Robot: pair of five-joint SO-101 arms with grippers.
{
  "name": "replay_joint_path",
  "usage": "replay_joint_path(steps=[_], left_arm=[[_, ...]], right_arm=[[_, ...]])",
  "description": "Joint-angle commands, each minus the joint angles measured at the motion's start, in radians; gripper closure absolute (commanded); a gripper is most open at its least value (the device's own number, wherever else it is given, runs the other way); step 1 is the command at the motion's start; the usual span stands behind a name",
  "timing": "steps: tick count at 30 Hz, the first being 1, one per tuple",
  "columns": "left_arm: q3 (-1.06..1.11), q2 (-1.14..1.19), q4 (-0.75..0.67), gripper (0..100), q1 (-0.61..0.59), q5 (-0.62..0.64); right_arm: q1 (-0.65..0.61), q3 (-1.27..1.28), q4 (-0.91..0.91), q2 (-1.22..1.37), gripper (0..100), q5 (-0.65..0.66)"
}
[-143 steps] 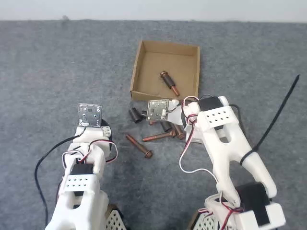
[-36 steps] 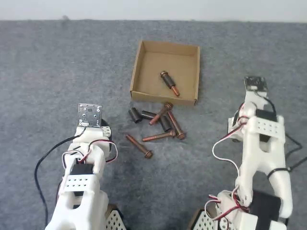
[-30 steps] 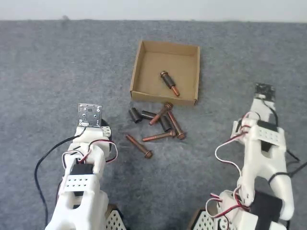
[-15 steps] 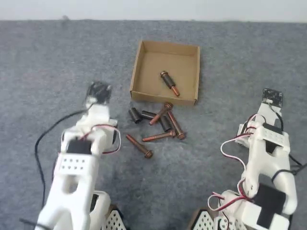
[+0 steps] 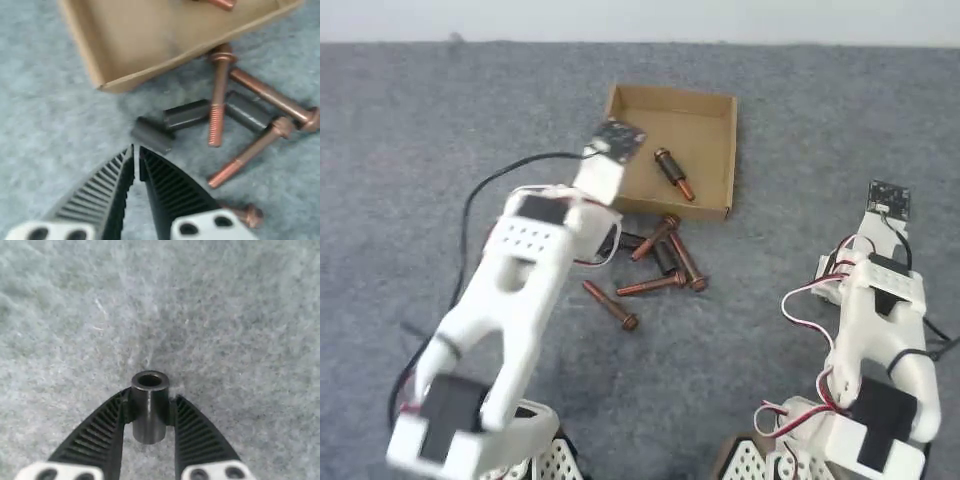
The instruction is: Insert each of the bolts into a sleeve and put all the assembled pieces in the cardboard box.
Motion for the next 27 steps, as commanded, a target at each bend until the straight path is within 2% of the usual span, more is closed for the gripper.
replay_joint_path(steps=[1,13,20,27], left_arm=[[-0.163,0.097,0.038,99,0.044,-0.011],[-0.366,0.299,0.043,99,0.192,-0.005],[-0.473,0.476,0.044,99,0.192,-0.003],[-0.568,0.552,0.100,99,0.190,0.009]], right_arm=[[0.013,-0.057,-0.015,-0.002,99.2,-0.011],[-0.002,-0.057,-0.015,-0.002,99.2,-0.011],[-0.004,-0.057,-0.013,-0.002,99.2,-0.011],[-0.004,-0.057,-0.013,-0.002,99.2,-0.011]])
